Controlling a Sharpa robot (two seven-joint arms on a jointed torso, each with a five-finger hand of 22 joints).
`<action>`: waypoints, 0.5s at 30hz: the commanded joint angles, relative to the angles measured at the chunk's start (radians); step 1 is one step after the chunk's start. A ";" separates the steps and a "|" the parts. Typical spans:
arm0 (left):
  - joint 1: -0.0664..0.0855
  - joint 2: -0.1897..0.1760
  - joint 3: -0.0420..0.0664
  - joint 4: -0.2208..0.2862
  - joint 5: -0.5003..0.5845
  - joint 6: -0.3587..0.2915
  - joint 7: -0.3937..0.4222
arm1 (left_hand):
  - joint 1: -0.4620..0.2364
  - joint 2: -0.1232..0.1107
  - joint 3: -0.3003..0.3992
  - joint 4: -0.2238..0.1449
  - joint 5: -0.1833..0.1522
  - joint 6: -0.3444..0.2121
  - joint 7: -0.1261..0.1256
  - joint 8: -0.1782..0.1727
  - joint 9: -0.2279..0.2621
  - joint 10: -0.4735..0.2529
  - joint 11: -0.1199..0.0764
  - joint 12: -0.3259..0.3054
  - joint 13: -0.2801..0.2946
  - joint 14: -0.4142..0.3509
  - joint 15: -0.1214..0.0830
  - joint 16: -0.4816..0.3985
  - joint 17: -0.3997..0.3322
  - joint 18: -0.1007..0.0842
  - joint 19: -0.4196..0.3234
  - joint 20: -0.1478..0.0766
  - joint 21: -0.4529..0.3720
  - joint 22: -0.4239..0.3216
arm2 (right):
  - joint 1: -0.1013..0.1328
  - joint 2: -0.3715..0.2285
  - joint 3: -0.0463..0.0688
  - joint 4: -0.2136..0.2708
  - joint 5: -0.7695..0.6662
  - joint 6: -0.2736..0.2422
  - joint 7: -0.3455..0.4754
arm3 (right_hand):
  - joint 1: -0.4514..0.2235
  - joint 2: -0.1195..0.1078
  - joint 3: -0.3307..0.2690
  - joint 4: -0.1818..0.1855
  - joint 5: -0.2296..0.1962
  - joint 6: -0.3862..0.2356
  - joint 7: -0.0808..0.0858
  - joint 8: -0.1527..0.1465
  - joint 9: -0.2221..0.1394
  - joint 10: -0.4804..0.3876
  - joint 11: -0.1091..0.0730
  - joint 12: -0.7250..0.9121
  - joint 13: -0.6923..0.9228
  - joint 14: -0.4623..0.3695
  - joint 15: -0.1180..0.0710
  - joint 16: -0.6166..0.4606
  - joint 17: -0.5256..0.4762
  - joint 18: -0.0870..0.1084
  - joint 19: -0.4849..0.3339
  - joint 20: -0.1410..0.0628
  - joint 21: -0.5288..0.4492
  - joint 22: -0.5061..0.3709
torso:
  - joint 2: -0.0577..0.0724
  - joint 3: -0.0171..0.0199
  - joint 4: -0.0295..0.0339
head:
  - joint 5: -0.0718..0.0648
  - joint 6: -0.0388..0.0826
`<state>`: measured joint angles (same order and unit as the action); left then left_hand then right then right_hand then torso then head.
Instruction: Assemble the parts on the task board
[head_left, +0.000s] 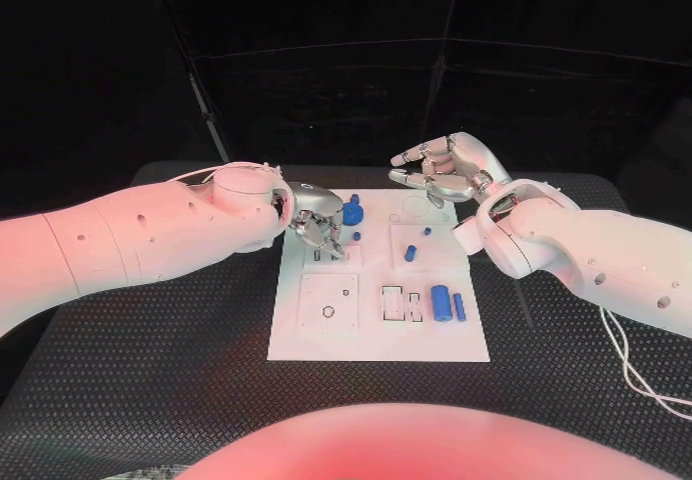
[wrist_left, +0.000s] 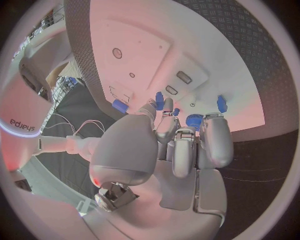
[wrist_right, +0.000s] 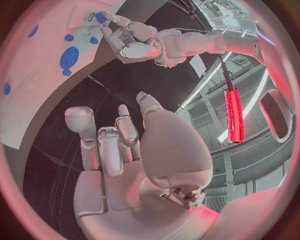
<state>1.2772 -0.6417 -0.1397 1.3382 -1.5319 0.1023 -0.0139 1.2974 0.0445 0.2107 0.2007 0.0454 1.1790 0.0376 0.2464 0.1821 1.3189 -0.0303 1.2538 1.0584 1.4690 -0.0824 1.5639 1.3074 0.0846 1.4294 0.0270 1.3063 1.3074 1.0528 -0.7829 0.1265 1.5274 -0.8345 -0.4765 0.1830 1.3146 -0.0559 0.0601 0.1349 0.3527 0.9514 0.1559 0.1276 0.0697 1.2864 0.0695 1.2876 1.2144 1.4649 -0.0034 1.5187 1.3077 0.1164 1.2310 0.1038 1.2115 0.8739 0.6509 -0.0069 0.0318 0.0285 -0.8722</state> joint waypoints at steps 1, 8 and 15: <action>0.000 -0.012 0.000 0.016 0.232 -0.085 -0.127 | -0.049 -0.034 0.238 -0.172 0.005 -0.014 0.002 0.024 0.039 0.005 -0.002 -0.002 0.005 0.102 -0.002 0.007 0.263 -0.019 0.007 -0.001 0.000 0.088 | 0.002 -0.001 0.001 0.002 0.002 0.007 0.002 | 0.000 0.007 -0.001 0.003 0.003 0.005 0.000 0.006 0.001 0.005 0.001 0.006 0.000 0.081 -0.002 -0.006 0.166 0.013 0.002 -0.002 -0.007 0.000 | 0.000 0.0005 0.0013 | 0.002 0.001; -0.005 -0.052 -0.001 0.065 0.431 -0.186 -0.278 | -0.105 -0.070 0.352 -0.198 0.007 -0.017 -0.003 0.059 0.064 0.021 -0.005 0.007 0.023 0.102 -0.004 0.007 0.263 -0.019 0.009 0.000 -0.004 0.091 | 0.002 -0.005 0.001 0.001 0.002 0.006 0.001 | 0.000 0.007 -0.002 0.003 0.006 0.005 0.000 0.007 0.001 0.006 0.000 0.006 0.000 0.081 -0.002 -0.006 0.166 0.013 0.002 -0.002 -0.007 0.000 | 0.000 0.0005 0.0009 | 0.005 0.003; -0.016 -0.077 -0.004 0.116 0.574 -0.321 -0.388 | -0.139 -0.086 0.410 -0.215 0.007 -0.017 -0.006 0.081 0.078 0.037 -0.008 0.021 0.046 0.102 -0.006 0.007 0.263 -0.022 0.018 -0.002 0.006 0.101 | 0.002 -0.006 0.001 0.000 0.002 0.005 0.000 | 0.000 0.007 -0.002 0.003 0.006 0.005 0.000 0.007 0.001 0.006 0.000 0.006 0.000 0.081 -0.002 -0.006 0.166 0.013 0.002 -0.002 -0.007 0.000 | -0.002 0.0018 0.0014 | 0.008 0.003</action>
<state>1.2624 -0.7169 -0.1438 1.4437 -1.0930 -0.0993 -0.2983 1.1670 -0.0426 0.4565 0.1436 0.0502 1.1609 0.0377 0.3230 0.2582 1.3476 -0.0340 1.2703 1.1030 1.4690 -0.0824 1.5639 1.3074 0.0689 1.4406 0.0235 1.3063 1.3074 1.0529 -0.7883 0.1265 1.5262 -0.8344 -0.4757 0.1804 1.3146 -0.0560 0.0601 0.1348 0.3527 0.9514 0.1559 0.1276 0.0696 1.2863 0.0695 1.2876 1.2143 1.4649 -0.0034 1.5187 1.3075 0.1165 1.2310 0.1038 1.2115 0.8739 0.6501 -0.0059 0.0324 0.0360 -0.8685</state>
